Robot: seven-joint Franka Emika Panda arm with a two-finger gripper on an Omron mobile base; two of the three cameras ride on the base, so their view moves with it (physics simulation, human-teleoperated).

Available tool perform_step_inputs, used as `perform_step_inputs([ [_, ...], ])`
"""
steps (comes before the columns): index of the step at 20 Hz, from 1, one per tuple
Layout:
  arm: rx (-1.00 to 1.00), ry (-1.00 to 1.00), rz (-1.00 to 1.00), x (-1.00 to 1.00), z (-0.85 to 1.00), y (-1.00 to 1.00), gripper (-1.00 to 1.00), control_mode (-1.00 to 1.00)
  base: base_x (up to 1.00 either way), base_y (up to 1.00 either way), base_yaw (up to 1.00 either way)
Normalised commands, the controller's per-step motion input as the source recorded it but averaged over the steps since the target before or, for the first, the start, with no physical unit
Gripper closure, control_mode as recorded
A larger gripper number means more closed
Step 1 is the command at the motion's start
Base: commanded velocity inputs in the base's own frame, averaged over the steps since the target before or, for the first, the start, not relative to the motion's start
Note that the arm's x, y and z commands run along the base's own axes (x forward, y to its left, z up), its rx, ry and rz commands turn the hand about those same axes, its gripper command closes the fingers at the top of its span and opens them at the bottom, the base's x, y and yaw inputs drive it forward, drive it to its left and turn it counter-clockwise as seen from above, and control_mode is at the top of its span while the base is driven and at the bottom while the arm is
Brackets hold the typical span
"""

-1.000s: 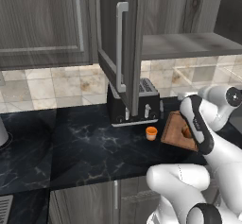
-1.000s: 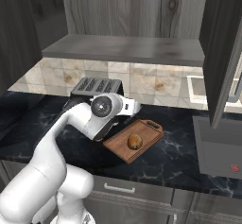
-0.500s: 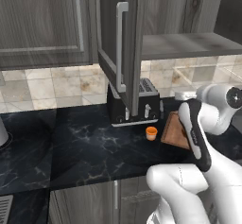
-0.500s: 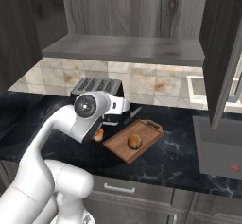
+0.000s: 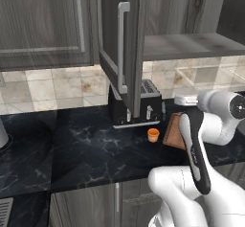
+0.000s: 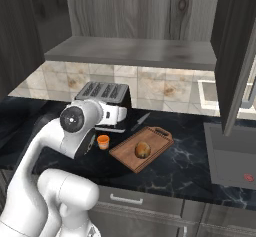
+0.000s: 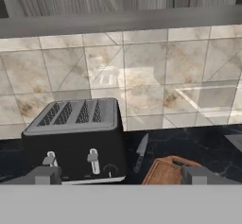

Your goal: Pick the bread, place it on the cutting board, pick the jam, place it on the counter, and close the cabinet.

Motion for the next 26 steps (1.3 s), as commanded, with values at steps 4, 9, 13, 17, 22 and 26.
perform_step_inputs([
  [4,0.00,-0.05,0.00,-0.39,0.12,0.16,-1.00,-1.00,0.00,0.00,0.00],
  [9,0.00,-0.05,0.00,-0.34,0.11,0.13,-1.00,-1.00,0.00,0.00,0.00],
  [13,0.00,-0.07,0.01,-0.40,0.04,0.06,-1.00,-1.00,0.00,0.00,0.00],
  [17,0.00,-0.04,0.07,-0.49,0.02,0.01,-1.00,-1.00,0.00,0.00,0.00],
  [22,0.00,-0.05,0.09,-0.49,0.01,0.00,-1.00,-1.00,0.00,0.00,0.00],
  [26,-0.01,-0.08,0.08,-0.47,0.00,0.03,-1.00,-1.00,0.00,0.00,0.00],
])
